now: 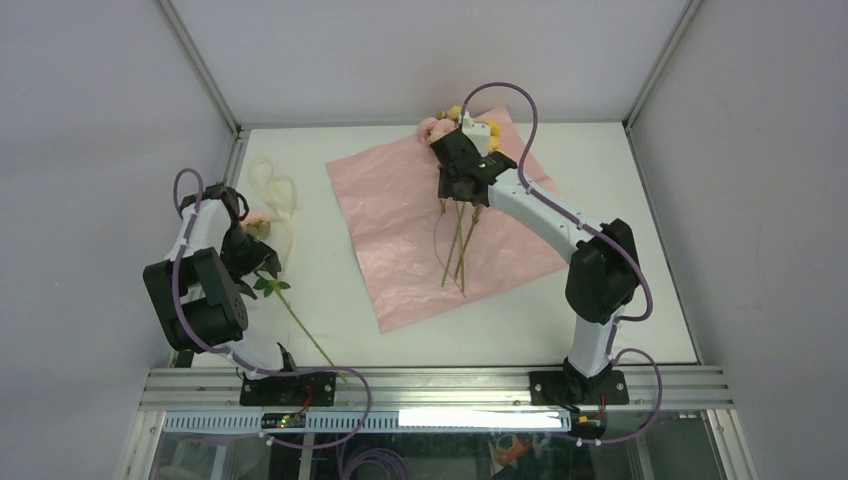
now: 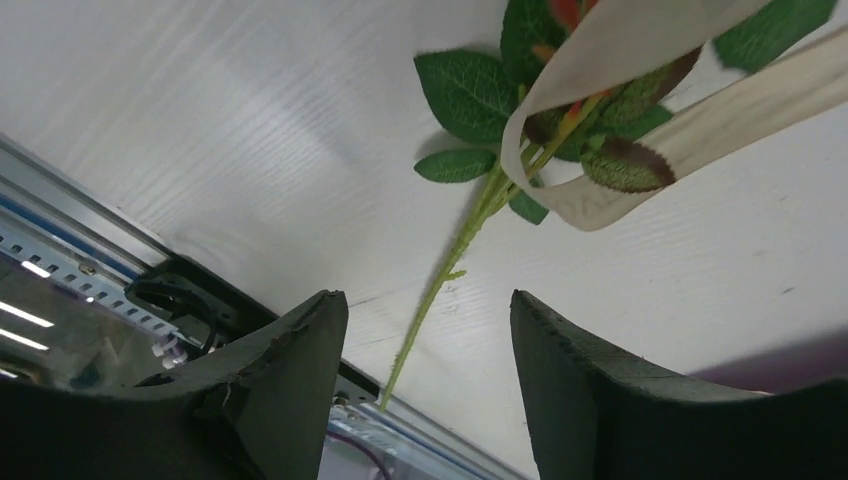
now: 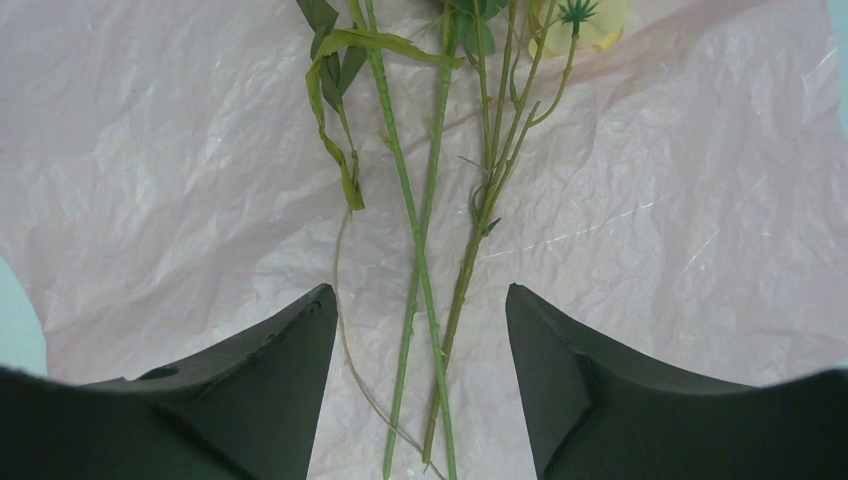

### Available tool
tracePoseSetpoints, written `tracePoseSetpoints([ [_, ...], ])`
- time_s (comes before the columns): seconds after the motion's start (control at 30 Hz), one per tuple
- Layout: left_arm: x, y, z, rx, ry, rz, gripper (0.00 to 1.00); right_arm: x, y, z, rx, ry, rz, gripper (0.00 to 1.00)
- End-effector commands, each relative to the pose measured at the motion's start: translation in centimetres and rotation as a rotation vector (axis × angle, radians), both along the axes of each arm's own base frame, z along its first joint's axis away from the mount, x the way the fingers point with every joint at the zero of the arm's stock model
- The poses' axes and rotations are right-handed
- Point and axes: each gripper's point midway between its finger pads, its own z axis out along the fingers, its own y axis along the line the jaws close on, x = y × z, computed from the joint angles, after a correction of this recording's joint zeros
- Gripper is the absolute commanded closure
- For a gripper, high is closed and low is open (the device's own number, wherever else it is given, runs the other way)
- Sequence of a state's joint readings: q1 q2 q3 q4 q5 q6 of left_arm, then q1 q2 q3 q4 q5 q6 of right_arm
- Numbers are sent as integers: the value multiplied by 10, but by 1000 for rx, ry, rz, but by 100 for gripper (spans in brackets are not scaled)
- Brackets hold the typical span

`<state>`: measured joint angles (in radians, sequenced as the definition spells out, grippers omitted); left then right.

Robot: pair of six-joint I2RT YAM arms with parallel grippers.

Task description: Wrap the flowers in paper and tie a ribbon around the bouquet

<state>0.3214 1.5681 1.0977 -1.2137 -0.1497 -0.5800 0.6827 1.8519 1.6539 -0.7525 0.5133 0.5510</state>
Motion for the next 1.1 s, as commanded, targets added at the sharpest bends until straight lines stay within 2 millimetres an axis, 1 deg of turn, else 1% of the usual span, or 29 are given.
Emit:
tracePoseSetpoints([
  [0.0, 47, 27, 45, 66, -226, 74, 34, -6, -10, 28, 14, -43, -14, 34],
  [0.07, 58, 35, 73, 109, -324, 78, 30, -7, -10, 31, 14, -41, -15, 34],
  [0.13, 66, 44, 92, 136, -400, 101, 27, -8, -9, 33, 15, -36, -14, 35],
  [0.17, 69, 50, 97, 142, -419, 119, 26, -9, -9, 34, 16, -35, -11, 35],
  [0.2, 70, 55, 97, 147, -421, 133, 26, -10, -9, 34, 15, -32, -9, 35],
  [0.27, 73, 67, 87, 160, -398, 162, 27, -11, -9, 34, 13, -31, -5, 35],
  [0.33, 77, 79, 67, 170, -336, 196, 28, -12, -8, 34, 10, -30, 3, 36],
  [0.4, 81, 93, 56, 205, -299, 218, 27, -13, -8, 35, 4, -27, 15, 36],
  [0.47, 85, 108, 52, 222, -295, 252, 27, -15, -9, 35, -2, -23, 25, 36],
  [0.53, 96, 121, 51, 237, -329, 239, 28, -17, -10, 35, -5, -20, 36, 36],
  [0.6, 105, 131, 47, 264, -337, 185, 34, -19, -10, 33, -5, -15, 46, 36],
  [0.67, 112, 129, 35, 225, -329, 122, 37, -21, -11, 33, -5, -13, 48, 36],
  [0.77, 120, 114, 8, 97, -298, 35, 31, -22, -13, 33, -9, -15, 47, 36],
  [0.83, 122, 105, -5, 31, -278, 33, 28, -22, -13, 33, -13, -16, 51, 36],
  [0.9, 125, 97, -12, -18, -284, 50, 25, -21, -12, 34, -15, -18, 56, 36],
  [0.97, 135, 86, -14, -84, -327, 33, 22, -21, -12, 35, -20, -18, 60, 37],
  [1.07, 143, 84, -17, -115, -348, 2, 23, -22, -15, 36, -31, -18, 58, 37],
])
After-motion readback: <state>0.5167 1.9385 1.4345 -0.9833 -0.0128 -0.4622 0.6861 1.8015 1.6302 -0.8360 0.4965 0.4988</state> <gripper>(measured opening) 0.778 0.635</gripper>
